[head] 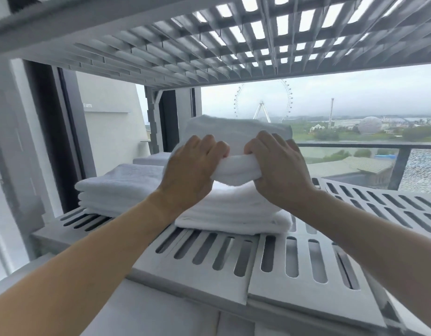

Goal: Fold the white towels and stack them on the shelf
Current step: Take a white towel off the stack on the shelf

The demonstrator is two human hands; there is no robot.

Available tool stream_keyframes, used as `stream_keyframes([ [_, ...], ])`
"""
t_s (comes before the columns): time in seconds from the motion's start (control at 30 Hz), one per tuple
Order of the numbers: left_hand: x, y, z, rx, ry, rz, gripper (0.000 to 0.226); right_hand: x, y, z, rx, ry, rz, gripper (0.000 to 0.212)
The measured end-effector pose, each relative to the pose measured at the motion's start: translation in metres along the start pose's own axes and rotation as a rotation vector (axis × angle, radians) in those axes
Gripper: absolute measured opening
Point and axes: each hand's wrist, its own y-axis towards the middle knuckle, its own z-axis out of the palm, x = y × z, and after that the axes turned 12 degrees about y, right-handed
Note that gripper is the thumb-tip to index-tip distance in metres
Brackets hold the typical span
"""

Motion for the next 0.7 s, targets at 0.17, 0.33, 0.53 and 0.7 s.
stream_keyframes([
  [0.17,-0.041,0.009,-0.035,-0.005,0.025,-0.017,0.054,-0.007,-0.024,-0.04,-0.043,0.058,0.009,0.04],
  [0.33,-0.107,0.014,-0.073,-0.084,-0.011,-0.037,0.053,-0.021,-0.069,-0.1,-0.072,0.105,0.023,0.04],
  [0.53,-0.21,0.03,-0.092,-0.101,-0.126,-0.014,0.044,-0.061,-0.14,-0.184,-0.038,0.086,0.06,0.035],
  [0.7,-0.286,0.052,-0.097,-0.126,-0.203,0.017,0.04,-0.097,-0.191,-0.244,-0.023,0.025,0.127,0.032],
])
